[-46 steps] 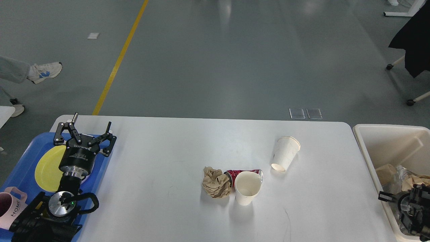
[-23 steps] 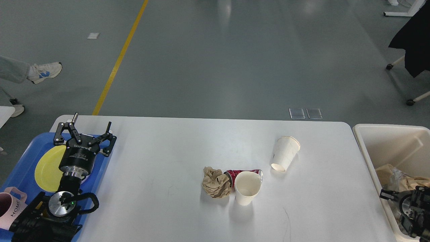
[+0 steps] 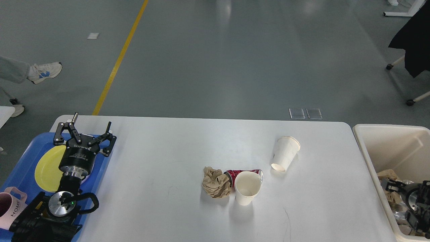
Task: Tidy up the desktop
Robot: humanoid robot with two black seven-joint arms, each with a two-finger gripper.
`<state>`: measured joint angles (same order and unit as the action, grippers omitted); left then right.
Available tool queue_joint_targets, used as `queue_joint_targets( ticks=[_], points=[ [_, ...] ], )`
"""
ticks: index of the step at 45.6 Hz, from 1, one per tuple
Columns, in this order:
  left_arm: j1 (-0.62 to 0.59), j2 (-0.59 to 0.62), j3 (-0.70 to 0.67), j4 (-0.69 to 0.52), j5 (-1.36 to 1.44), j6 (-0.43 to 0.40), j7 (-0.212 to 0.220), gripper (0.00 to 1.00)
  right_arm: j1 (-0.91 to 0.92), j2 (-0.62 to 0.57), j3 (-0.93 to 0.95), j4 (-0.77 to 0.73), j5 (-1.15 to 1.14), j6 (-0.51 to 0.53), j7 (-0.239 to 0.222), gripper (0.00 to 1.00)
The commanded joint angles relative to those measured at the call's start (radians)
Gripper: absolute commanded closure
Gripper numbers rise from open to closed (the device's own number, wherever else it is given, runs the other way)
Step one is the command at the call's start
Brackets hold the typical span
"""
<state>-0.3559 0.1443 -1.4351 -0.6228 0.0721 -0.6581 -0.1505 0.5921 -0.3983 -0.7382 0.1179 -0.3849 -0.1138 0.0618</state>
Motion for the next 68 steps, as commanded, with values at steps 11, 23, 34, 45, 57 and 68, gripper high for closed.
queue_joint_targets(
  ticks=[11, 23, 34, 45, 57, 68],
  points=[
    [0.0, 0.0, -0.001, 0.0, 0.0, 0.0, 0.0, 0.04, 0.147, -0.105, -0.007, 0.21, 0.0, 0.016, -0.008, 0.0],
    [0.0, 0.0, 0.001, 0.0, 0.0, 0.0, 0.0, 0.04, 0.595, -0.298, -0.199, 0.669, -0.043, 0.161, -0.048, 0.0],
    [-0.001, 0.0, 0.001, 0.0, 0.0, 0.0, 0.0, 0.04, 1.158, -0.186, -0.618, 1.12, -0.061, 0.296, -0.086, 0.0],
    [0.0, 0.0, 0.001, 0.0, 0.0, 0.0, -0.001, 0.04, 1.612, 0.021, -0.65, 1.195, -0.046, 0.966, -0.086, 0.0],
    [0.0, 0.001, -0.001, 0.0, 0.0, 0.002, -0.001, 0.04, 1.898, 0.035, -0.615, 1.486, 0.046, 1.021, -0.088, 0.0],
    [-0.001, 0.0, -0.001, 0.0, 0.0, 0.0, -0.001, 0.04, 1.928, 0.076, -0.621, 1.627, 0.169, 0.783, -0.083, 0.0]
  ],
)
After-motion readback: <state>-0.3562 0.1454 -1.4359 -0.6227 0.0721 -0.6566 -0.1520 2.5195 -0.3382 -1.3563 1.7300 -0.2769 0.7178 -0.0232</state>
